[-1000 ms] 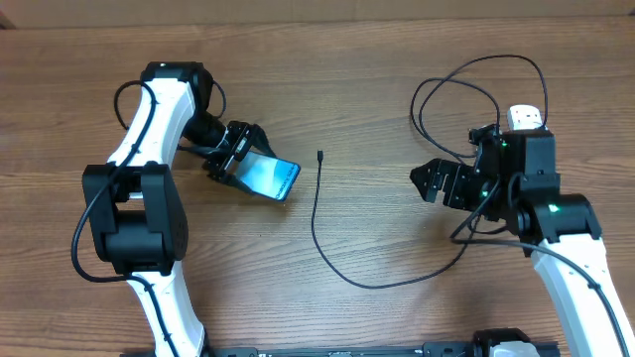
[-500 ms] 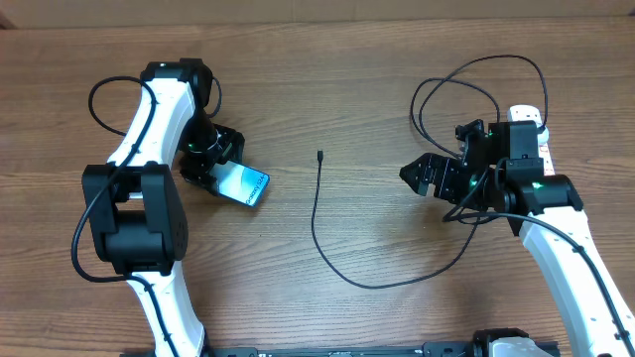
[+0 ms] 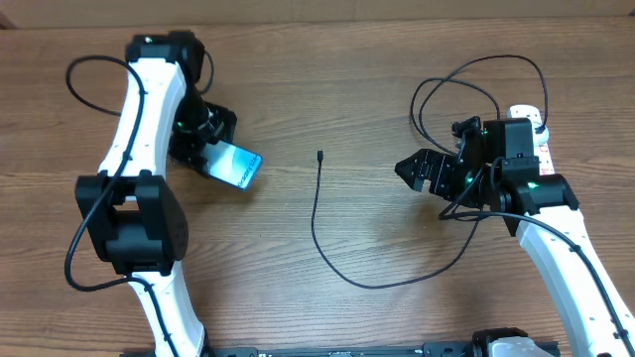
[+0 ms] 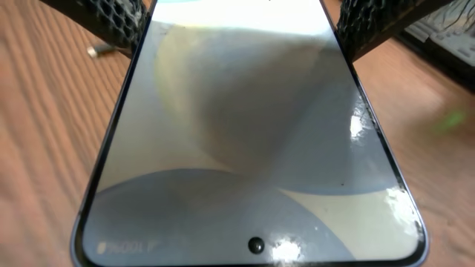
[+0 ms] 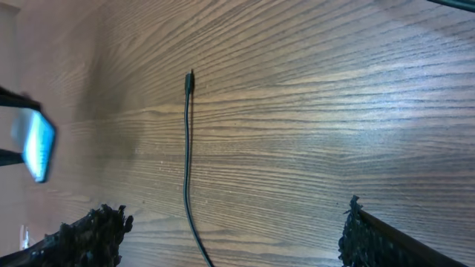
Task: Plug charger to phone and switch on socket
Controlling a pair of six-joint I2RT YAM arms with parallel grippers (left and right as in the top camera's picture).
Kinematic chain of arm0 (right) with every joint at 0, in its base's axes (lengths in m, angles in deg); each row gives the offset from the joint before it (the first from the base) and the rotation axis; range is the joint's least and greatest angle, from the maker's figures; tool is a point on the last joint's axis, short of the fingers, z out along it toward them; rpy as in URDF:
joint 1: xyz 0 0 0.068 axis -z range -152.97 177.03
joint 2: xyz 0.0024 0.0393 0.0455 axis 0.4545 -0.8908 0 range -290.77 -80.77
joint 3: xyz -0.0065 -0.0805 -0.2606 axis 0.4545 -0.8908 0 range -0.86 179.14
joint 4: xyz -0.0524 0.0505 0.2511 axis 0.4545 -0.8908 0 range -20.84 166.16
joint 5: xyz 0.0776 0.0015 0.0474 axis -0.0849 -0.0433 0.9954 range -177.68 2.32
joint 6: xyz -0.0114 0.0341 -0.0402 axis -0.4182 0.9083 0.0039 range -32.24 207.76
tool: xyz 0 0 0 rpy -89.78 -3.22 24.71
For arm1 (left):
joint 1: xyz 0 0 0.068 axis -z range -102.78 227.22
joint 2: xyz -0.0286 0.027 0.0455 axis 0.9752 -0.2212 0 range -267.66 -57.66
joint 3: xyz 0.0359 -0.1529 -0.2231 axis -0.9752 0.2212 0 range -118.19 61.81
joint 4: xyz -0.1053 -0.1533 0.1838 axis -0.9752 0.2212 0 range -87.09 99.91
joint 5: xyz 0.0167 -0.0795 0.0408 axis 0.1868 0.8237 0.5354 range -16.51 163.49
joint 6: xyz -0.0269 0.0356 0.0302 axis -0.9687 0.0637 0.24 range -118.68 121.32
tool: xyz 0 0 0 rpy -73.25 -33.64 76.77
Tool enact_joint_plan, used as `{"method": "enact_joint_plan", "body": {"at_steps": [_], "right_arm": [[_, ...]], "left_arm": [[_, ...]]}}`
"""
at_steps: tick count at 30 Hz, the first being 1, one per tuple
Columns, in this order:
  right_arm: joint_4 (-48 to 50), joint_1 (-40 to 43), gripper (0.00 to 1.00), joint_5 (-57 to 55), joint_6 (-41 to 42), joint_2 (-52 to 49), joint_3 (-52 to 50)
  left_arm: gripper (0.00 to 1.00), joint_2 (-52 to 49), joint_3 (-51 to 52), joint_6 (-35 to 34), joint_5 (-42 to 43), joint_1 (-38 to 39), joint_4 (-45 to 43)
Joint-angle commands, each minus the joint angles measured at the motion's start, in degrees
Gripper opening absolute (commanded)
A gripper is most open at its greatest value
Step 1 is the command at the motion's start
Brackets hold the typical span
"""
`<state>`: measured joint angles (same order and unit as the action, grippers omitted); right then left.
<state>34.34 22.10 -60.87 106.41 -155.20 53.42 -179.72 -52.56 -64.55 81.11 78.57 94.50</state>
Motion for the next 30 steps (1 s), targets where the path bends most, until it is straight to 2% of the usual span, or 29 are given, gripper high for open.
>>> {"method": "enact_joint_plan", "body": {"at_steps": [1,4,6,8,11,15,21,28,30], "right_arm": [[0.72,-0.26,0.96,0.28,1.05,0.04,1.29],[1.18,-0.26,0.96,0.28,1.11,0.04,1.29],[1.64,-0.26,0.96,0.28,1.33,-0.02,1.29],[2.03,-0.26,0.96,0.28,2.27,-0.24,1.29],[3.19,-0.42,0.93,0.31,3.76,-1.07,1.29],[5.42,-1.68,0.9,0.28,6.38,-3.15,1.29],[8.66,-4.72,0.84,-1.53,9.9,-6.84,2.19],[7.34,-10.16,0.79,-1.25,11.04,-15.65,11.52],[9.73,-11.3,0.79,1.49,12.72,-16.41,12.85]], "left_arm": [[0.51,0.26,-7.69,-0.09,-0.55,-0.52,3.61],[0.5,0.28,-12.96,0.81,-0.17,-0.52,5.25],[0.44,0.48,-16.46,1.62,2.34,-0.5,5.25],[0.46,0.61,-17.68,1.55,5.05,-0.5,5.22],[0.47,0.68,-18.12,1.51,7.5,-0.52,5.2],[0.51,0.66,-18.1,0.09,6.8,-0.52,5.2],[0.51,0.66,-18.1,-3.06,6.88,-0.96,3.52],[0.53,0.66,-18.1,-3.58,6.88,-0.94,3.41],[0.53,0.66,-18.1,-3.61,7.08,-0.87,3.76]]}}
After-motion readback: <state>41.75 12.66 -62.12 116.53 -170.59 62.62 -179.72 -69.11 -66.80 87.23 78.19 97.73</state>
